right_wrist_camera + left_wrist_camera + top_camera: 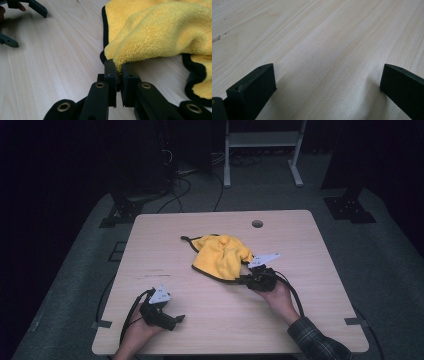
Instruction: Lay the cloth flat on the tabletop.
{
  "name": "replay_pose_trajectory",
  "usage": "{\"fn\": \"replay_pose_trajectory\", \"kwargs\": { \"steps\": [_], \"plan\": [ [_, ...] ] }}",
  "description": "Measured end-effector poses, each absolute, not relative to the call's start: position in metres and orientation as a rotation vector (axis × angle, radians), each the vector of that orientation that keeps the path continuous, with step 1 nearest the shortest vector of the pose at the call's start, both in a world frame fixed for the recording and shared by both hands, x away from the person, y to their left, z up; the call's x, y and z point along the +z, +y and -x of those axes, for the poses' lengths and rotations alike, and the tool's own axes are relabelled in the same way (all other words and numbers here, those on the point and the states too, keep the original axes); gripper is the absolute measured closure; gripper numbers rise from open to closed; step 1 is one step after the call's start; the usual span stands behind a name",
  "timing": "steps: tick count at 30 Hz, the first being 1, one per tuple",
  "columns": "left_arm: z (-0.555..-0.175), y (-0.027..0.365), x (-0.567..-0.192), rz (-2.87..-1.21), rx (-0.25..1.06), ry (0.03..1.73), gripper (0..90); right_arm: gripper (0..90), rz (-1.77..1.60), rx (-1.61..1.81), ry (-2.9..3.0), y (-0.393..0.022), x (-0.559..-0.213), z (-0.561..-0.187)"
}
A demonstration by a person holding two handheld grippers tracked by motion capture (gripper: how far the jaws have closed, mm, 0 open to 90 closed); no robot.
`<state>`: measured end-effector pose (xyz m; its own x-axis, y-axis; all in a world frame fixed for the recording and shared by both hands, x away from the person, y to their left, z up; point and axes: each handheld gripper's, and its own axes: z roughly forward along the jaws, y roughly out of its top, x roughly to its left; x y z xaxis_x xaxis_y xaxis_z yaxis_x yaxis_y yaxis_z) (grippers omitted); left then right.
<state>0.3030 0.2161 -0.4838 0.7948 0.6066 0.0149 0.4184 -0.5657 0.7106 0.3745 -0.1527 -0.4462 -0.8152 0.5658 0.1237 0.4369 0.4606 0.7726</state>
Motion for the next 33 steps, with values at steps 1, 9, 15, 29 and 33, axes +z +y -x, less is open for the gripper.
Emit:
{"fn": "replay_pose_trajectory", "kwargs": {
  "steps": [1, 9, 15, 29, 33],
  "plan": [
    [-0.303, 0.216, -0.484, -2.255, 0.333, 0.754, 0.0, 84.1, -0.877, 1.278, 2.551, -0.157, -0.443, -0.372],
    [-0.303, 0.217, -0.484, -2.253, 0.334, 0.758, 0.0, 84.1, -0.860, 1.285, 2.541, -0.177, -0.434, -0.360],
    [-0.302, 0.217, -0.483, -2.256, 0.335, 0.757, 0.0, 84.1, -0.862, 1.301, 2.509, -0.192, -0.424, -0.352],
    [-0.302, 0.217, -0.484, -2.255, 0.336, 0.758, 0.0, 84.1, -0.922, 1.278, 2.483, -0.239, -0.421, -0.321],
    [-0.302, 0.217, -0.484, -2.255, 0.336, 0.758, 0.0, 84.0, -0.948, 1.263, 2.491, -0.251, -0.425, -0.313]
  ]
}}
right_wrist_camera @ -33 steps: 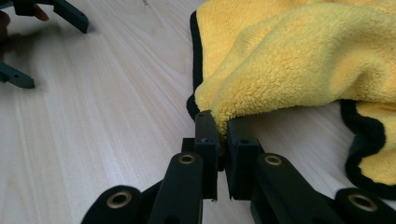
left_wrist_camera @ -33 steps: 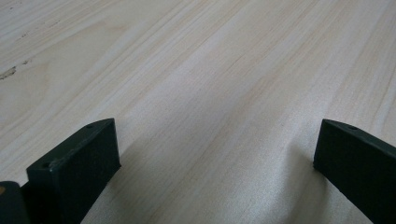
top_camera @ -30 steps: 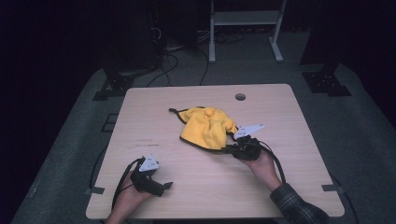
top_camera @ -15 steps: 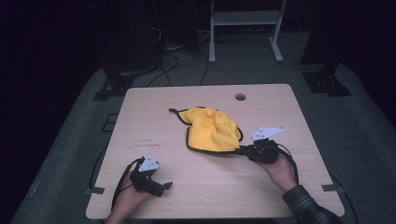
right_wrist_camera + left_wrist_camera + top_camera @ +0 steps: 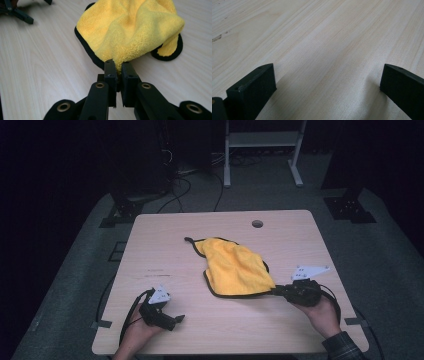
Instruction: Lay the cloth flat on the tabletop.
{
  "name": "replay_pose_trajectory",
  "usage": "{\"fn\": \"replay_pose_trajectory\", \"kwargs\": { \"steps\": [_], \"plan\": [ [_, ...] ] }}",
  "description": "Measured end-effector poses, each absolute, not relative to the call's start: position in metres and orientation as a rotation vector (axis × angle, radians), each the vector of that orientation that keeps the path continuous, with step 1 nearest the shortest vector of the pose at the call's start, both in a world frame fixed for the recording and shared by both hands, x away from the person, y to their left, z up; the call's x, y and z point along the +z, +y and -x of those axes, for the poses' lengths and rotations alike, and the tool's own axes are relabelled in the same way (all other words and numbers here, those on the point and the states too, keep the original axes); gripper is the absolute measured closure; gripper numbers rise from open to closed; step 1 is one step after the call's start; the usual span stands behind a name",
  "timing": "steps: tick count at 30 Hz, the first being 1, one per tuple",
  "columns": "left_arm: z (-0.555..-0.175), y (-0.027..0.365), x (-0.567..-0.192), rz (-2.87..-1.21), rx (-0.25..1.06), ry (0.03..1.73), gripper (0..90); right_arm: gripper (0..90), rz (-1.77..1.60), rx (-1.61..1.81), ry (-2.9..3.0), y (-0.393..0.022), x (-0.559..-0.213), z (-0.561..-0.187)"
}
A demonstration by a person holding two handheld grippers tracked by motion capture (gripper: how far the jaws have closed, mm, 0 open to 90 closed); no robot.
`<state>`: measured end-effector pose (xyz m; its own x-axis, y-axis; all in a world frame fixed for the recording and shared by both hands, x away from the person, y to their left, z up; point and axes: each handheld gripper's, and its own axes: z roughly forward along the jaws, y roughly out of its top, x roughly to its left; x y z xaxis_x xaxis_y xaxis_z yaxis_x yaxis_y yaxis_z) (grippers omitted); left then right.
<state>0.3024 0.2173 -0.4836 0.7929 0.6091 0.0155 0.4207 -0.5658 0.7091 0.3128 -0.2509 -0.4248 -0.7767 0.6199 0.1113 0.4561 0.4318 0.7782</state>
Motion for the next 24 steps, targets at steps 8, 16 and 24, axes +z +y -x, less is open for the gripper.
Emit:
{"fn": "replay_pose_trajectory", "kwargs": {
  "steps": [8, 16, 24],
  "plan": [
    [-0.302, 0.217, -0.484, -2.253, 0.337, 0.759, 0.0, 84.0, -0.997, 1.166, 2.516, -0.271, -0.437, -0.300],
    [-0.309, 0.203, -0.469, -2.203, 0.324, 0.727, 5.1, 83.9, -1.044, 1.109, 2.545, -0.278, -0.447, -0.302],
    [-0.339, 0.174, -0.458, -2.196, 0.322, 0.678, 14.4, 83.9, -1.033, 1.096, 2.551, -0.276, -0.448, -0.304]
  ]
}}
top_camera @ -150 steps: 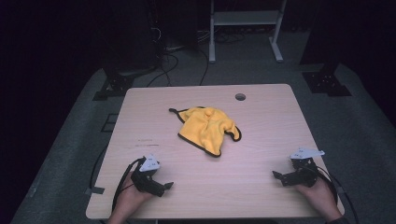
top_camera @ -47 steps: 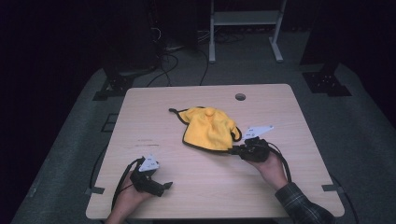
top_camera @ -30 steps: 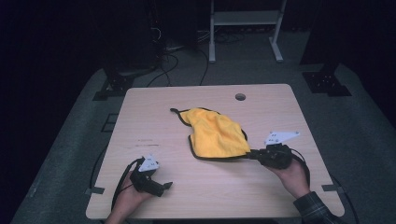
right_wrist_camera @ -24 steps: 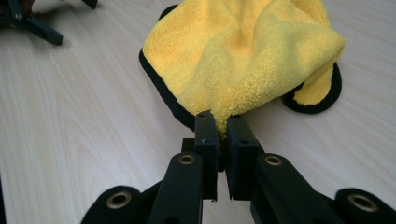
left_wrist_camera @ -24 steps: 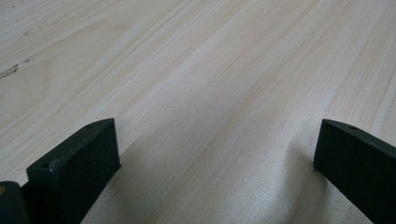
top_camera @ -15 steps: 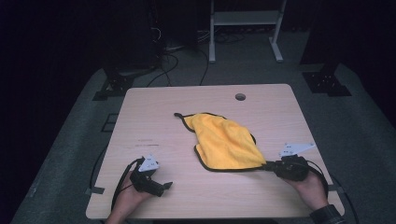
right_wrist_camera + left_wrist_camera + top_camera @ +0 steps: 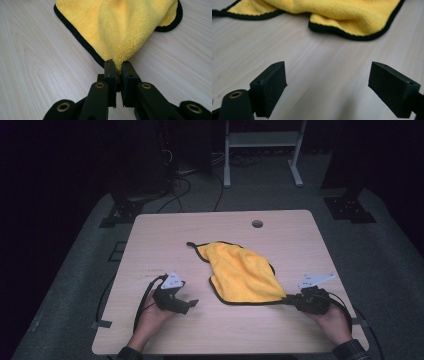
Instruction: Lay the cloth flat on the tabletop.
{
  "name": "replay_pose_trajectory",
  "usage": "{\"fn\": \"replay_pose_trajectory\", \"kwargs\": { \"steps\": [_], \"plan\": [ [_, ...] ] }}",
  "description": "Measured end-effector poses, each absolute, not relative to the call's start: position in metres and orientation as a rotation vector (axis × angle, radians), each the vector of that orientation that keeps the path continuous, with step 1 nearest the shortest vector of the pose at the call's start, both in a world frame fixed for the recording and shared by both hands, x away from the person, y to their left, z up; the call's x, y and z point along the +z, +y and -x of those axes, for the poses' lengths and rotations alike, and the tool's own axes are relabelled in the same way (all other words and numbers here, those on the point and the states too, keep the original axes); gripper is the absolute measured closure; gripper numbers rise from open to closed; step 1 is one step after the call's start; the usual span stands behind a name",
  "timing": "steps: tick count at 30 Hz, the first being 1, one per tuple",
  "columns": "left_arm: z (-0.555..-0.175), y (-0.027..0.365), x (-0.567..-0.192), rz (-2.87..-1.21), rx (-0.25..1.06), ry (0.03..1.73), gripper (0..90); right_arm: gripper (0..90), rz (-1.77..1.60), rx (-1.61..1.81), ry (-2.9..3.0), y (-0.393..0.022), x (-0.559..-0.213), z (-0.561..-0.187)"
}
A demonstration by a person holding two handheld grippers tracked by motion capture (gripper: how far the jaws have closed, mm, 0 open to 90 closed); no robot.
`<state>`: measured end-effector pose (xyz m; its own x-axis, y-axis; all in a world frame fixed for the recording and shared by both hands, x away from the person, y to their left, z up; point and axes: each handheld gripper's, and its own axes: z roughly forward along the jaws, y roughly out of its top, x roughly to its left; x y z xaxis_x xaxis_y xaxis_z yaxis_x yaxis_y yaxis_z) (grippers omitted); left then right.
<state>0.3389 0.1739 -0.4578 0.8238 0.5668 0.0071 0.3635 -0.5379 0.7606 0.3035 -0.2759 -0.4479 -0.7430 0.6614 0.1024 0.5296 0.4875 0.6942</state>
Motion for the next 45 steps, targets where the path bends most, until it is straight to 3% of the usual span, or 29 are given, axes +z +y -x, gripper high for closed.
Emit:
{"fn": "replay_pose_trajectory", "kwargs": {
  "steps": [10, 20, 22, 23, 28, 30, 45],
  "plan": [
    [-0.386, 0.140, -0.455, -2.187, 0.319, 0.672, 26.7, 83.9, -1.021, 1.094, 2.553, -0.276, -0.447, -0.304],
    [-0.408, 0.114, -0.466, -2.231, 0.272, 0.643, 39.2, 83.8, -1.014, 1.096, 2.548, -0.277, -0.447, -0.304],
    [-0.410, 0.112, -0.470, -2.243, 0.247, 0.639, 48.8, 83.9, -1.007, 1.101, 2.546, -0.277, -0.446, -0.305],
    [-0.410, 0.111, -0.470, -2.254, 0.241, 0.632, 48.8, 83.9, -1.007, 1.101, 2.546, -0.277, -0.446, -0.305],
    [-0.405, 0.109, -0.468, -2.290, 0.215, 0.619, 73.6, 83.9, -1.007, 1.100, 2.546, -0.277, -0.446, -0.304],
    [-0.403, 0.110, -0.465, -2.288, 0.216, 0.626, 78.3, 83.9, -1.010, 1.103, 2.542, -0.278, -0.445, -0.304],
    [-0.351, 0.163, -0.428, -2.166, 0.245, 0.641, 81.7, 83.9, -0.972, 1.147, 2.531, -0.275, -0.439, -0.298]
  ]
}}
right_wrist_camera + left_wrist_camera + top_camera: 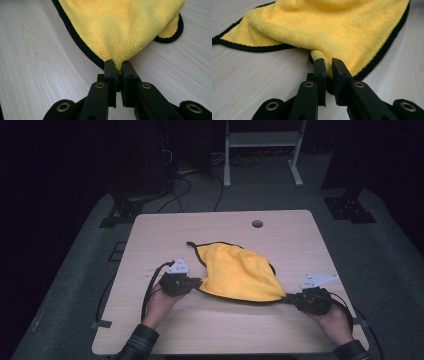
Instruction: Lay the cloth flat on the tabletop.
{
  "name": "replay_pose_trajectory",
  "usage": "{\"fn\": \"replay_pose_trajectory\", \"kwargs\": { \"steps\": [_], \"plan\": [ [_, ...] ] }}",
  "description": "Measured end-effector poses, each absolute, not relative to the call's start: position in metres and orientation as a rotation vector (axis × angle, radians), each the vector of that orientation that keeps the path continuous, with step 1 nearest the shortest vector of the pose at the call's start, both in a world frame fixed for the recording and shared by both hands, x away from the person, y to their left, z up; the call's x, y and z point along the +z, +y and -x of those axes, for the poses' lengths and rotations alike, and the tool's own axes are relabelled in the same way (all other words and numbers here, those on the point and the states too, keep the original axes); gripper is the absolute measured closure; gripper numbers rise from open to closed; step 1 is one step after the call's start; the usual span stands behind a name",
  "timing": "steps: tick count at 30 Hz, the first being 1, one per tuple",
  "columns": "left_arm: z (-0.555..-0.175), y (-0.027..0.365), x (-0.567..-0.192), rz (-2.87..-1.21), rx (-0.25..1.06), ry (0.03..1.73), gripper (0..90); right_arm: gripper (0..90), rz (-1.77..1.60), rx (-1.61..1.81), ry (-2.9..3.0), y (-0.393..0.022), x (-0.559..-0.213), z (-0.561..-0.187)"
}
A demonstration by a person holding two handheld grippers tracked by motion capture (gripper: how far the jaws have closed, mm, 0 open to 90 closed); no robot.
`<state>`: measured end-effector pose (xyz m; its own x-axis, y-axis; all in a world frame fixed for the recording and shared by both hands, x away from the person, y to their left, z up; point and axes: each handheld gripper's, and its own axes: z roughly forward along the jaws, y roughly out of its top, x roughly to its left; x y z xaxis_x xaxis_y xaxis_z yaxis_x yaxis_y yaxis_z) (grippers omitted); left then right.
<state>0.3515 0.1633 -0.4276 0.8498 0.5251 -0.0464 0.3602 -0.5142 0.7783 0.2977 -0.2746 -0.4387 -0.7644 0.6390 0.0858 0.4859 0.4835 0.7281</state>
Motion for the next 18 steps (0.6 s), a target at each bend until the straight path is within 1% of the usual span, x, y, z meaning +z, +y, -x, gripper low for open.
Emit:
{"fn": "replay_pose_trajectory", "kwargs": {
  "steps": [8, 18],
  "plan": [
    [-0.316, 0.188, -0.422, -2.119, 0.247, 0.646, 81.7, 83.8, -0.920, 1.177, 2.556, -0.265, -0.435, -0.289],
    [-0.266, 0.199, -0.430, -2.117, 0.166, 0.650, 81.6, 83.2, -0.861, 1.170, 2.634, -0.259, -0.441, -0.263]
  ]
}}
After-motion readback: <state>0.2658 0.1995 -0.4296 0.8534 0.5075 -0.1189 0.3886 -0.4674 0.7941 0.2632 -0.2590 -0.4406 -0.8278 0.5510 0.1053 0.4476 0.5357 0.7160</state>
